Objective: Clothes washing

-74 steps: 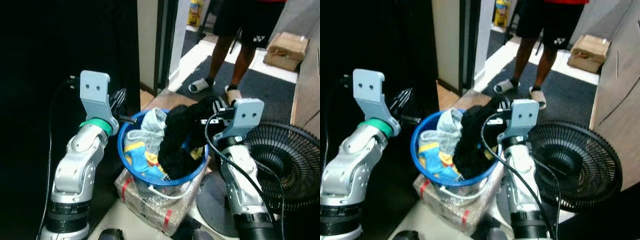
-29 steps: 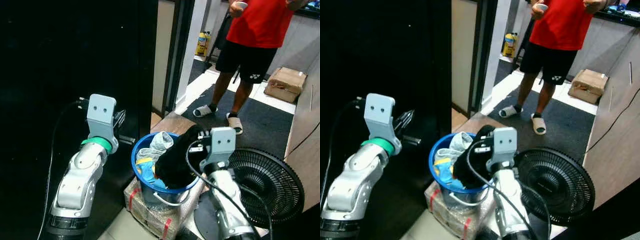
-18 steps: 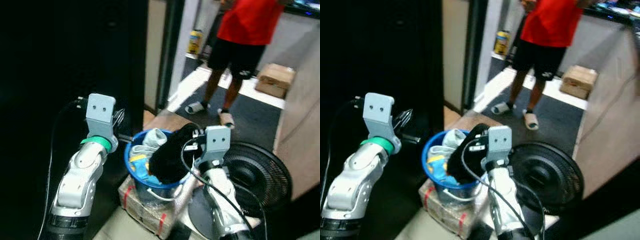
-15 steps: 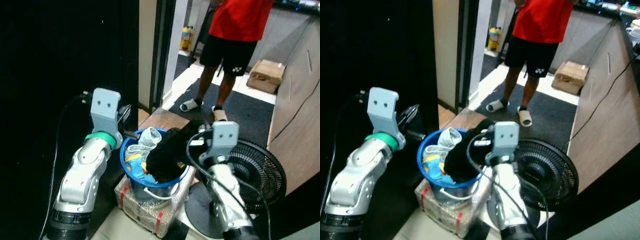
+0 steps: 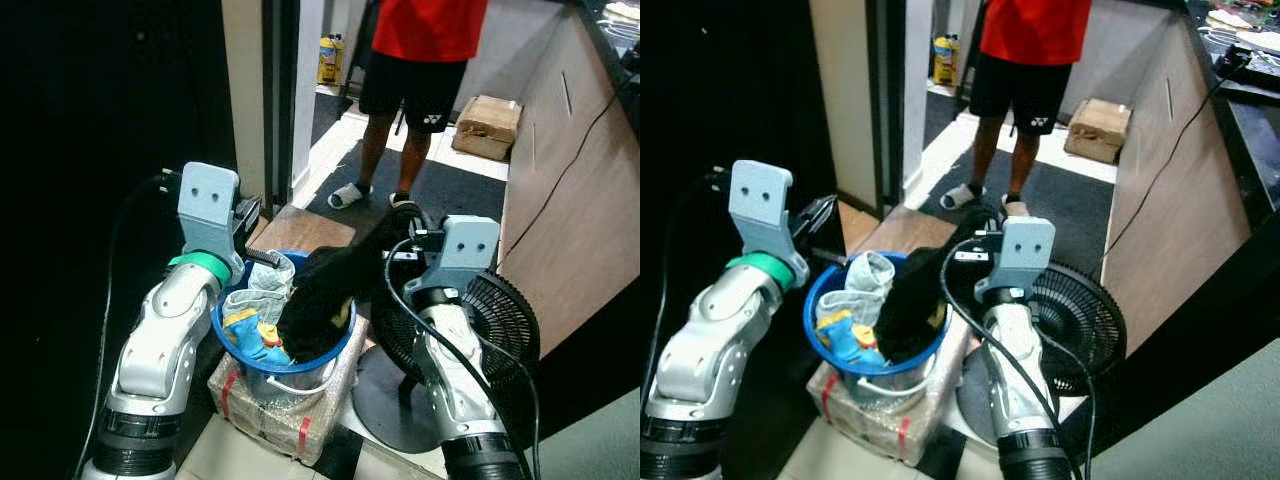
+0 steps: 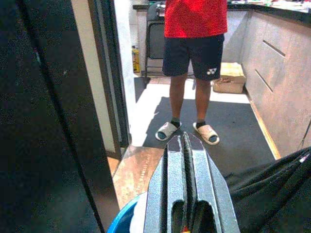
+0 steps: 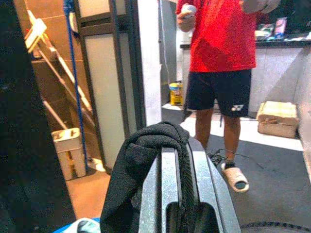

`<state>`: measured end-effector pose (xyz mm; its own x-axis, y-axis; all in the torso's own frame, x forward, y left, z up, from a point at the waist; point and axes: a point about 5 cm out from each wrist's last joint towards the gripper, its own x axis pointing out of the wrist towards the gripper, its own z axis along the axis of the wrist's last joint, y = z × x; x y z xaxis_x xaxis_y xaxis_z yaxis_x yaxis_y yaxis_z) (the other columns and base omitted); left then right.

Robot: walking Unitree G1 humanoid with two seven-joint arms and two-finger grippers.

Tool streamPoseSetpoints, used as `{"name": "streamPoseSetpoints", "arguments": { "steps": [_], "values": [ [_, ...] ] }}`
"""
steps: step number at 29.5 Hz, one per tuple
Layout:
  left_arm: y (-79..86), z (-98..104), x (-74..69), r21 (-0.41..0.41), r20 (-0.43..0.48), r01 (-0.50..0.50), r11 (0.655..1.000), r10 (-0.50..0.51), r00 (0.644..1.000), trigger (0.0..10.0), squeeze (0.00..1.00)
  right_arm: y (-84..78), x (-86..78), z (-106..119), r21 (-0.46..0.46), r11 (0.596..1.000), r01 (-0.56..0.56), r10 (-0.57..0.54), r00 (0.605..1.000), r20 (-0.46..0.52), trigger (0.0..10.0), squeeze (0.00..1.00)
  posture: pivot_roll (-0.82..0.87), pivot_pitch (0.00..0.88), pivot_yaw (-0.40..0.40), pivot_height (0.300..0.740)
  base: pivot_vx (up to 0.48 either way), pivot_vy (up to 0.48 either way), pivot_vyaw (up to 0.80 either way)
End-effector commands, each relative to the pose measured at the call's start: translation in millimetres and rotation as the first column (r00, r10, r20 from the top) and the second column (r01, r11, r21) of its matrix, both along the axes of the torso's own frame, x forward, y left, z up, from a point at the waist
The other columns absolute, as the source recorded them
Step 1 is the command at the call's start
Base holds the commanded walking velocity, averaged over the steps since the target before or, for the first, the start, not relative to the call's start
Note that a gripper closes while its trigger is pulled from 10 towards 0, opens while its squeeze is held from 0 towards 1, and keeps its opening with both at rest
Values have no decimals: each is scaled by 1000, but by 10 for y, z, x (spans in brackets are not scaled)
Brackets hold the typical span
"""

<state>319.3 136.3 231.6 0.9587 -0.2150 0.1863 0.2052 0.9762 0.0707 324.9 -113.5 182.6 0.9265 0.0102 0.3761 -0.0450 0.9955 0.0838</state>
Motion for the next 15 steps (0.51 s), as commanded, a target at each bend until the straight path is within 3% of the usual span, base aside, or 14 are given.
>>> {"name": "streamPoseSetpoints", "arguments": {
  "steps": [1,6,9,15],
  "values": [
    [-9,-7,-7,-2,-6,6,1000,-6,1000,10000,0,-12,-3,76,8,1000,6,-6,1000,29,10000,0,147,0,15,740,0,0,0],
    [-8,-11,-5,-2,-8,7,1000,-7,1000,10000,0,-22,1,79,10,1000,9,-9,1000,28,10000,0,146,0,16,740,0,0,0],
    [-9,-12,-3,-2,-9,8,1000,-8,1000,10000,0,-27,2,79,10,1000,11,-12,1000,28,10000,0,146,0,16,740,0,0,-800],
    [-14,-26,0,-1,-13,9,1000,-9,1000,10000,0,-44,3,84,3,1000,20,-20,999,32,10000,0,146,0,14,740,0,0,-93]
  ]
}}
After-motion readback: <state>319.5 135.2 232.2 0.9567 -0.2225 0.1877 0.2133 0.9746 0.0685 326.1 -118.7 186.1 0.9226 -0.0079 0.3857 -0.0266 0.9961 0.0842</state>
